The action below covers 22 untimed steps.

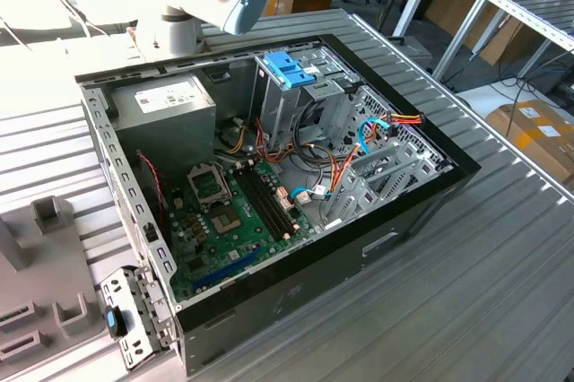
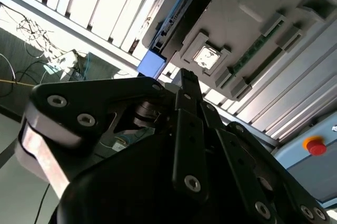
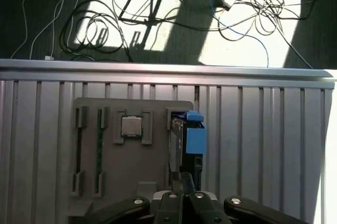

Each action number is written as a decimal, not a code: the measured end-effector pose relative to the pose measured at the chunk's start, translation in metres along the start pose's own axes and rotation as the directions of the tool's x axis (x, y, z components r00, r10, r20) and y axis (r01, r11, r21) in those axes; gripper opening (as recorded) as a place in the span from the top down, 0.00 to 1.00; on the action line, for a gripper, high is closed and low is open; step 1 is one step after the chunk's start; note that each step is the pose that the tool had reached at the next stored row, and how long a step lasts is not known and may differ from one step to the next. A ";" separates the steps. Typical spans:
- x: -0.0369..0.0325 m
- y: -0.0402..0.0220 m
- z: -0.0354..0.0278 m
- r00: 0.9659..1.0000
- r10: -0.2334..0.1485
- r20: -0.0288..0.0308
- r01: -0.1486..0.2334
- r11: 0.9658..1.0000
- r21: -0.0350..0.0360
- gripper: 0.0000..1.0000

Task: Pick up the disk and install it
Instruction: 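Pick up the disk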

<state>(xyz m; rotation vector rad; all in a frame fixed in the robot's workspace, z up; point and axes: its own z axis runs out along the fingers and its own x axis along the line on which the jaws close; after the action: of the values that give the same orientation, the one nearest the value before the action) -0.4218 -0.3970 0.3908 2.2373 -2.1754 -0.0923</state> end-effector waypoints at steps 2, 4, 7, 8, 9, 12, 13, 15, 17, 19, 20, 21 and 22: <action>0.0000 0.0000 0.0000 1.000 -0.010 -0.001 0.010 1.000 0.000 0.89; 0.0000 0.0000 0.0000 1.000 -0.022 -0.001 0.022 1.000 -0.001 0.89; 0.0000 0.0000 0.0000 0.999 -0.039 -0.002 0.039 0.999 -0.001 0.89; 0.0000 0.0000 0.0000 0.999 -0.046 -0.002 0.046 0.999 -0.001 0.89; 0.0000 0.0000 0.0000 0.999 -0.053 -0.003 0.053 0.999 -0.002 0.89; 0.0000 0.0000 0.0000 0.999 -0.055 -0.003 0.055 0.999 -0.002 0.89; 0.0000 0.0000 0.0001 0.999 -0.051 -0.003 0.051 0.999 -0.002 0.89; -0.0001 0.0000 0.0003 1.000 -0.026 -0.002 0.026 1.000 -0.001 0.89; -0.0001 0.0000 0.0008 1.000 0.006 0.000 -0.006 1.000 0.000 0.89; 0.0000 0.0000 0.0012 0.999 0.036 0.002 -0.036 0.999 0.001 0.89; -0.0001 0.0000 0.0014 0.999 0.049 0.003 -0.049 0.999 0.001 0.89; 0.0000 -0.0001 0.0016 0.997 0.074 0.004 -0.074 0.997 0.002 0.89; -0.0001 -0.0001 0.0017 0.996 0.088 0.005 -0.088 0.996 0.002 0.89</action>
<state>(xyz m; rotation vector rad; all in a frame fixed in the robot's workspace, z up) -0.4218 -0.3969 0.3892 2.1411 -2.2737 -0.0936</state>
